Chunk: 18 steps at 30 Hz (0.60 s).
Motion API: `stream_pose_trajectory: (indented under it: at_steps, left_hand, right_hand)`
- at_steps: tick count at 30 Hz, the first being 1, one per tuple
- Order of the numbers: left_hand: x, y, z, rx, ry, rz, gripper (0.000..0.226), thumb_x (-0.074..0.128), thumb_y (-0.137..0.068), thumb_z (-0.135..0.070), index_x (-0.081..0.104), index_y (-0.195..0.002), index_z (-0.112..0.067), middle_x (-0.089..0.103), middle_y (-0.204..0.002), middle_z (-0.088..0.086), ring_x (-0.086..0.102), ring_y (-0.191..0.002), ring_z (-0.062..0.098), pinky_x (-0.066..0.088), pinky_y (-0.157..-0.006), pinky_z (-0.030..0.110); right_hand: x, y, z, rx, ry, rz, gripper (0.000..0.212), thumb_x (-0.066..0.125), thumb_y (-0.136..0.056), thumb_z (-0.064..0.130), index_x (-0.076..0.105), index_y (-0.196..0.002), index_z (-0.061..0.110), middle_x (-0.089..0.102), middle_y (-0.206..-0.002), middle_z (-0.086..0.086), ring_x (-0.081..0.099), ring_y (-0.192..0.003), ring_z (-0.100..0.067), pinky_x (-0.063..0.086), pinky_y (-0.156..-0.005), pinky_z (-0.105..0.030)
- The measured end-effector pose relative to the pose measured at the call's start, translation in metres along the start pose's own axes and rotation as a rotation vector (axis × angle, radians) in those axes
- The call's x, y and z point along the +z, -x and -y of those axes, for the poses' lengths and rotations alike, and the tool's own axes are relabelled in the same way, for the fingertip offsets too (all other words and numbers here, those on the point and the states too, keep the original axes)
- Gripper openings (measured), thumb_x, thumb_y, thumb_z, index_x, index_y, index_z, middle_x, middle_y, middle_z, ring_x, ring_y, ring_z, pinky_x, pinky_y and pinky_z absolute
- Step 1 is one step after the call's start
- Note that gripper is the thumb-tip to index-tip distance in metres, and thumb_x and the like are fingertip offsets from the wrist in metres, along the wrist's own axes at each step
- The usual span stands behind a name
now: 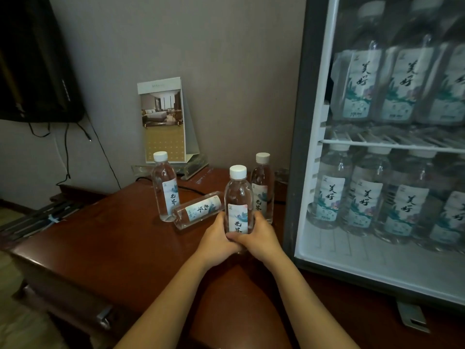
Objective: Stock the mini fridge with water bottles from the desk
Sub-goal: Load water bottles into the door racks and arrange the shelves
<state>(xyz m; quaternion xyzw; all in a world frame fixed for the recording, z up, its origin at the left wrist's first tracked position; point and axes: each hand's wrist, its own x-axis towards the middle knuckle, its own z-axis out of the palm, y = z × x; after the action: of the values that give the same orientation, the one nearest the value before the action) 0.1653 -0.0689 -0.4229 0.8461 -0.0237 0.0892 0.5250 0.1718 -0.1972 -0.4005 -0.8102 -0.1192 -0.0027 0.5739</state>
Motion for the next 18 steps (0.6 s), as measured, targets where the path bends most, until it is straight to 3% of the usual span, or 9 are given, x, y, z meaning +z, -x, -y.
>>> stream_pose_trajectory:
  at_steps: [7, 12, 15, 18]
  left_hand:
    - [0.000, 0.027, -0.011, 0.005, -0.063, 0.006, 0.087, 0.076, -0.045, -0.023, 0.035, -0.119, -0.043, 0.063, -0.111, -0.011, 0.060, -0.102, 0.009, 0.053, -0.087, 0.041]
    - [-0.004, 0.077, -0.025, 0.027, -0.090, 0.037, 0.083, 0.080, -0.051, -0.018, 0.038, -0.118, -0.043, 0.064, -0.108, -0.012, 0.061, -0.098, 0.004, 0.055, -0.084, 0.035]
    - [-0.004, 0.103, -0.039, 0.080, -0.131, 0.070, 0.084, 0.084, -0.051, -0.031, 0.042, -0.124, -0.038, 0.065, -0.109, -0.014, 0.060, -0.100, 0.000, 0.052, -0.084, 0.025]
    - [0.001, 0.118, -0.064, 0.125, -0.127, 0.059, 0.079, 0.084, -0.047, -0.040, 0.047, -0.116, -0.041, 0.067, -0.104, -0.015, 0.062, -0.097, -0.002, 0.053, -0.084, 0.026]
  right_hand:
    - [-0.004, 0.025, 0.012, 0.005, 0.106, 0.055, 0.060, 0.078, -0.073, 0.016, 0.044, -0.121, 0.012, 0.061, -0.121, -0.005, 0.059, -0.110, -0.019, 0.050, -0.089, -0.028]
    - [-0.007, 0.068, 0.017, -0.020, 0.220, 0.086, 0.064, 0.078, -0.072, 0.025, 0.042, -0.123, 0.012, 0.060, -0.120, -0.004, 0.059, -0.109, -0.019, 0.049, -0.086, -0.027]
    - [-0.017, 0.098, 0.020, -0.060, 0.223, 0.073, 0.063, 0.079, -0.071, 0.026, 0.044, -0.122, 0.015, 0.062, -0.116, -0.001, 0.059, -0.104, -0.013, 0.046, -0.080, -0.019]
    - [-0.039, 0.123, 0.030, -0.102, 0.143, 0.034, 0.062, 0.079, -0.070, 0.026, 0.047, -0.122, 0.017, 0.063, -0.111, 0.004, 0.061, -0.098, -0.007, 0.050, -0.073, -0.015]
